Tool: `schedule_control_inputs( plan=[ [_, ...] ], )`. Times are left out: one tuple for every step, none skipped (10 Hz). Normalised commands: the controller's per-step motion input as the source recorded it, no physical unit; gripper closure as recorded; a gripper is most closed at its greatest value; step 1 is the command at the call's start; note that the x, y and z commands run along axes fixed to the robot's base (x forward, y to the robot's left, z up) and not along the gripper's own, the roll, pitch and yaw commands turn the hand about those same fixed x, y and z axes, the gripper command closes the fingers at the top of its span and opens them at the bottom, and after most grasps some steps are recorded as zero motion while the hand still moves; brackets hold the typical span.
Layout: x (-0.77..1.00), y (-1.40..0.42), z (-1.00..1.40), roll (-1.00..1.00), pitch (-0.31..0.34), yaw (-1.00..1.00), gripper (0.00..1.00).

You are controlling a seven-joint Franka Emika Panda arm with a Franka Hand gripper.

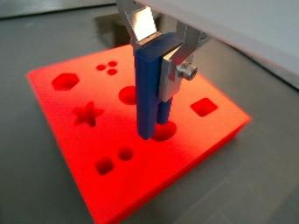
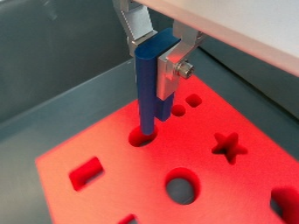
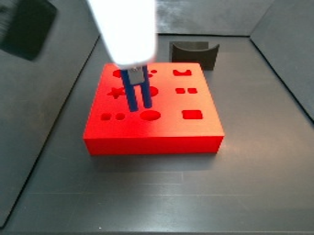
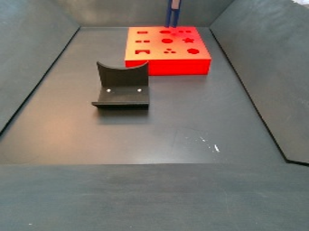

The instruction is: Insert the square-circle object.

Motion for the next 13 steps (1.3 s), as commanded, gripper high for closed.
schedule_control_inputs(
  plan=[
    [-0.02,0.0,0.29,0.0,0.0,-0.99,1.0],
    [-0.16,0.0,0.19,0.0,0.0,-0.91,1.0],
    [-0.25,0.0,0.09,-0.01,0.0,-0.86,1.0],
    [-0.45,0.0,0.0,-0.04,-0.019,-0.69,1.0],
    [-0.6,0.0,-0.13,-0.07,-0.056,-0.54,1.0],
    [-0.67,0.0,-0.27,-0.03,0.007,-0.4,1.0],
    [-0.48,0.0,-0.26,-0.06,0.146,-0.16,1.0],
    [-0.24,0.0,-0.19,-0.01,0.261,0.0,1.0],
    [0.0,0.07,0.0,0.0,0.404,0.07,1.0],
    [0.09,0.0,0.16,-0.06,0.447,0.23,1.0],
    [0.4,0.0,0.02,-0.24,0.273,0.07,1.0],
    [0.0,0.0,-0.01,0.0,0.0,0.06,1.0],
    [0.0,-0.03,-0.11,-0.02,-0.041,0.04,1.0]
  ],
)
